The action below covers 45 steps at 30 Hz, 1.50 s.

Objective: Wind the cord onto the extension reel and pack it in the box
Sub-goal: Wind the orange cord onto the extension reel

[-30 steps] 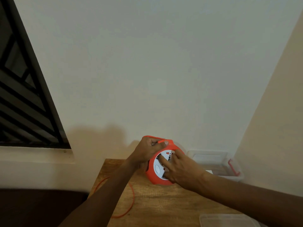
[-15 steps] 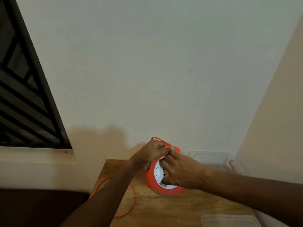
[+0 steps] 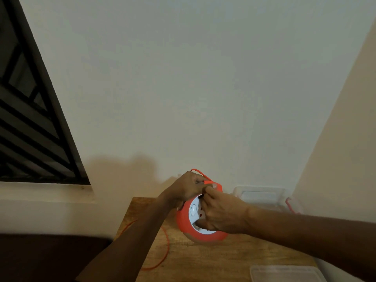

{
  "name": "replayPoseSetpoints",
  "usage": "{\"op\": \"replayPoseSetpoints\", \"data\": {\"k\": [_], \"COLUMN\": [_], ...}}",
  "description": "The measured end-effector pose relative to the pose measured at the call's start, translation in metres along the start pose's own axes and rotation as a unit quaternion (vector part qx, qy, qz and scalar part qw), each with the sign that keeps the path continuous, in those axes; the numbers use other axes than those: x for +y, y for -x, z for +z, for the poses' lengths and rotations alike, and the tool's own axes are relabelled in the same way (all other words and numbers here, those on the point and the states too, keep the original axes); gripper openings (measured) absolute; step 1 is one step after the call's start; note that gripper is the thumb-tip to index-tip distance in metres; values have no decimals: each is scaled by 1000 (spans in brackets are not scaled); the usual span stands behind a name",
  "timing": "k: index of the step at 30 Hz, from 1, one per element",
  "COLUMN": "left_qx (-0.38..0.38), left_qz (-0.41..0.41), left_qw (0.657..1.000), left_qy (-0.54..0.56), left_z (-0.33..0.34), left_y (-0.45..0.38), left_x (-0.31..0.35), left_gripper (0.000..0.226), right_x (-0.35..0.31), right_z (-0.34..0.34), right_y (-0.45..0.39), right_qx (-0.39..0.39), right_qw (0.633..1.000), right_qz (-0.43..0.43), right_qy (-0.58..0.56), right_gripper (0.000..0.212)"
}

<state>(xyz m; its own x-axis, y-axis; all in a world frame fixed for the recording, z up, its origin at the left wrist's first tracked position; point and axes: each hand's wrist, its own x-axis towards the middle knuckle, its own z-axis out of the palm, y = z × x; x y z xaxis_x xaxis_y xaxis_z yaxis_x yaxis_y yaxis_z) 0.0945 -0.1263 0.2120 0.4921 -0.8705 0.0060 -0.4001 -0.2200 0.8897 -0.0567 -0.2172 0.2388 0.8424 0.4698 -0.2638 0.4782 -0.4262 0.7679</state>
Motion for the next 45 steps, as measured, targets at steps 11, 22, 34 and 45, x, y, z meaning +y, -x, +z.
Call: {"op": "replayPoseSetpoints", "data": {"k": [11, 22, 34, 45], "left_qx": [250, 366, 345, 283], "left_qz": [-5, 30, -16, -4], "left_qw": [929, 887, 903, 932], "left_qy": [273, 280, 258, 225], "left_z": [10, 28, 18, 10], "left_y": [1, -6, -3, 6], "left_x": [-6, 7, -6, 2], "left_gripper": [20, 15, 16, 9], "right_x": [24, 4, 6, 20], "right_z": [29, 38, 19, 16], "right_y": [-9, -34, -3, 5], "right_qx": [33, 73, 119, -9], "right_qw": [929, 668, 737, 909], "right_qz": [287, 570, 498, 299], "right_qy": [-230, -473, -440, -292], "right_gripper": [69, 72, 42, 76]}}
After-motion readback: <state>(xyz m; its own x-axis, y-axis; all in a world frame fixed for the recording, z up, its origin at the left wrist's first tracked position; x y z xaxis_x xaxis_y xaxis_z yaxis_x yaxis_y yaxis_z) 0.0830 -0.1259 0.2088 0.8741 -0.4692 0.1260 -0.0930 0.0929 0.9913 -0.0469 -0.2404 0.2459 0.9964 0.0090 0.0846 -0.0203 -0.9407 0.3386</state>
